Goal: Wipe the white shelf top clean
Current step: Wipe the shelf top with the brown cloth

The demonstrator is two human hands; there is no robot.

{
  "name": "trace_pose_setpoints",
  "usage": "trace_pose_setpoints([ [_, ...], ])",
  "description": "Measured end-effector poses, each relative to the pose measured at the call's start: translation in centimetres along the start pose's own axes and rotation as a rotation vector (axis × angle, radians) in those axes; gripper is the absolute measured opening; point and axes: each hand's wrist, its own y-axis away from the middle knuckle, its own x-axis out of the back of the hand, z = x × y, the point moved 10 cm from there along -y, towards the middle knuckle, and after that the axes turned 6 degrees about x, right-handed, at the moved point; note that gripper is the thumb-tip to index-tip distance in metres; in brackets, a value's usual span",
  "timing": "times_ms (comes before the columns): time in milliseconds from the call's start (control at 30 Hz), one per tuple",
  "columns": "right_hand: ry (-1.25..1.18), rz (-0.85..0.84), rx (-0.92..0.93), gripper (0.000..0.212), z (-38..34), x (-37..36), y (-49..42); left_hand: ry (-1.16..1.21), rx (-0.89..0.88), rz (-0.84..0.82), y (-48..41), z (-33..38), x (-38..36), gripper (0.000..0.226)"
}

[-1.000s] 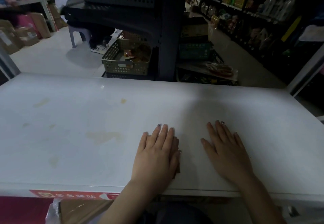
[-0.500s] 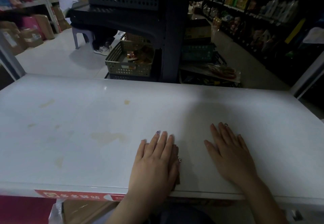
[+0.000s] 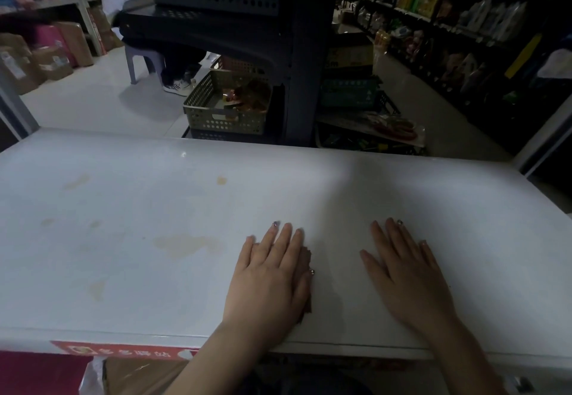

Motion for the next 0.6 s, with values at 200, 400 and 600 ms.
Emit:
trace_pose_setpoints([
  [200,-0.007,0.004,-0.003,0.076,0.0,0.1,-0.1,-0.018,0.008,0.009,-1.7,-0.5,-0.4,0.054],
  [400,0.031,0.031,-0.001,0.076,0.2,0.0,-0.2,-0.003,0.024,-0.096,-3.7,-0.7,-0.9,0.077],
  [600,0.008,0.041,0.004,0.078,0.2,0.1,-0.2,-0.014,0.041,-0.106,-5.4,-1.2,-1.4,0.084],
])
